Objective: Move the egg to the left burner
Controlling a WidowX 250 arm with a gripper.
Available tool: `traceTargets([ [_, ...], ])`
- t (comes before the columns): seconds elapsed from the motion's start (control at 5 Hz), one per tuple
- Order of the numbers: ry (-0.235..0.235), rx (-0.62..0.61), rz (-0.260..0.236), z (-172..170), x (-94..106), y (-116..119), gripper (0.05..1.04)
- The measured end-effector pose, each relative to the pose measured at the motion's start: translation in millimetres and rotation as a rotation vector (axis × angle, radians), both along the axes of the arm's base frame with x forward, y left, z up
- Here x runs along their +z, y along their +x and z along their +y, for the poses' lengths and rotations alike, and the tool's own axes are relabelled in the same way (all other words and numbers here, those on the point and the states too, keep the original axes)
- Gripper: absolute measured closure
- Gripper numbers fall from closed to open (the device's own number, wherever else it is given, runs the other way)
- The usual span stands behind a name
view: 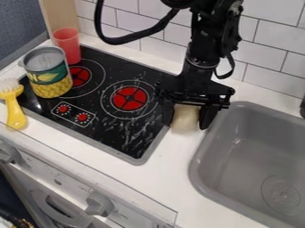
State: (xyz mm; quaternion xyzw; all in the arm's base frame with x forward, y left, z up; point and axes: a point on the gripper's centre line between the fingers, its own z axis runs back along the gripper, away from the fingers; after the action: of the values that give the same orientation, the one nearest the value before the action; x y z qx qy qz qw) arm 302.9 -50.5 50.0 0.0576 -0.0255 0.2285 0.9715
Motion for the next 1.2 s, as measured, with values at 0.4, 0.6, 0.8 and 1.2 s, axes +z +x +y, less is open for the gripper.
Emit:
traceTargets([
  [0.4, 0.004, 0.022, -0.046, 3.7, 20.6, -3.8, 0.258],
  [0.6, -0.008, 0.072, -0.078, 18.4, 40.0, -4.9, 0.258],
  [0.8, -0.008, 0.126, -0.096, 38.4, 55.1, -7.8, 0.258],
  [1.2, -0.014, 0.303, -0.128, 108.3, 65.6, 4.7, 0.258],
])
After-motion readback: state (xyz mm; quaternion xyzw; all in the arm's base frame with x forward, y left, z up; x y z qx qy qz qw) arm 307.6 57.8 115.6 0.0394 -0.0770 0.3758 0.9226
